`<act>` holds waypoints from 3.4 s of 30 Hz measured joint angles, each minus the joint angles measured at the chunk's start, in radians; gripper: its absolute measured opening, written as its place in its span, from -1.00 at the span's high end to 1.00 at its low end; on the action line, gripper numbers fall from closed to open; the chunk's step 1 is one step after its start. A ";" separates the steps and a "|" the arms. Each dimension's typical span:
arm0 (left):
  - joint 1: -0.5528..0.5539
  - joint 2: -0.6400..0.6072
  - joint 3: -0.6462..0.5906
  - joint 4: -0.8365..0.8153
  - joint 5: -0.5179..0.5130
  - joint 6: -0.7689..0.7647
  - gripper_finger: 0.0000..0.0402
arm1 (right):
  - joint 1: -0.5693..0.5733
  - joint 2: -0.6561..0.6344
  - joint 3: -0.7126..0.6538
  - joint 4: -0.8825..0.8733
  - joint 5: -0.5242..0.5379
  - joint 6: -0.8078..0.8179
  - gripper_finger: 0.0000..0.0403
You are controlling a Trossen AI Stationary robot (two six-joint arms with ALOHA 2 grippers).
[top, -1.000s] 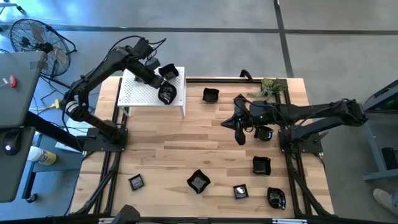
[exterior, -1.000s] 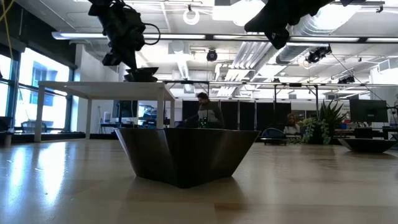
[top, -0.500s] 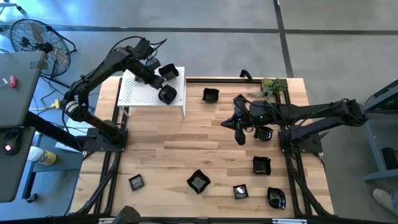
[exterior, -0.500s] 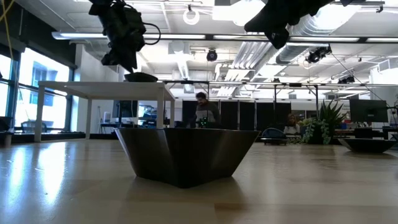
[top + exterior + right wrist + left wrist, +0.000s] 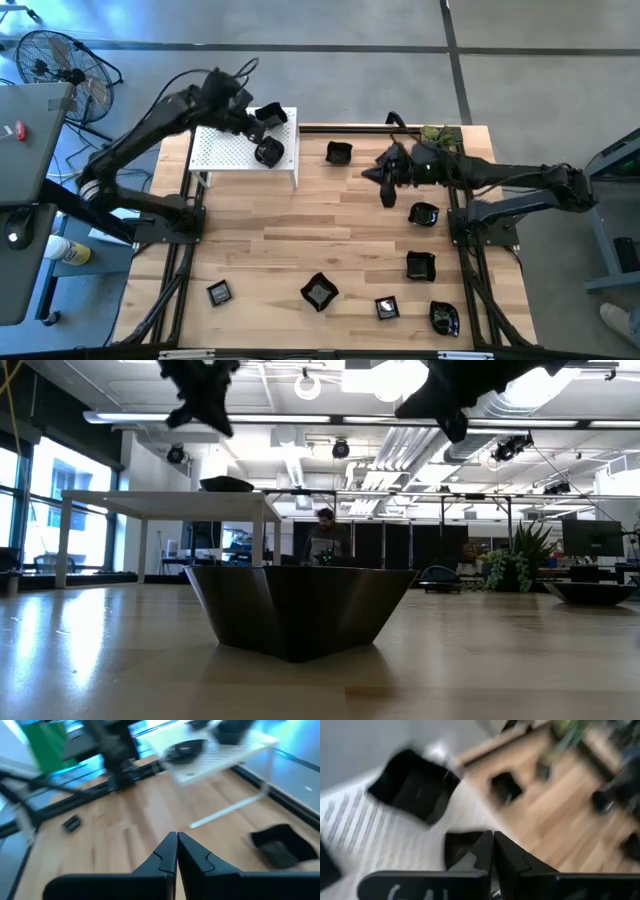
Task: Pick & Place Mini shaped plates
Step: Stack the black distorted square plate on top of the other black distorted square plate on the shelf
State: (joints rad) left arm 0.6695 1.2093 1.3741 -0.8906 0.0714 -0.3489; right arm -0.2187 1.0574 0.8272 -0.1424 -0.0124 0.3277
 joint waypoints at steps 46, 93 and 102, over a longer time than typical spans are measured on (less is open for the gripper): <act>-0.533 -0.410 -0.619 0.541 -0.369 -0.110 0.97 | -0.567 0.935 0.492 -0.249 -0.277 -0.070 0.51; -0.532 -0.409 -0.617 0.488 -0.249 -0.056 0.97 | -0.069 0.630 0.222 -0.065 -0.213 0.285 0.99; -0.532 -0.405 -0.617 0.460 -0.189 0.006 0.97 | 0.028 0.851 0.346 0.040 -0.142 0.347 0.99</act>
State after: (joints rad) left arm 0.1370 0.8040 0.7570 -0.4302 -0.1181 -0.3433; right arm -0.1904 1.9084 1.1735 -0.1020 -0.1547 0.6744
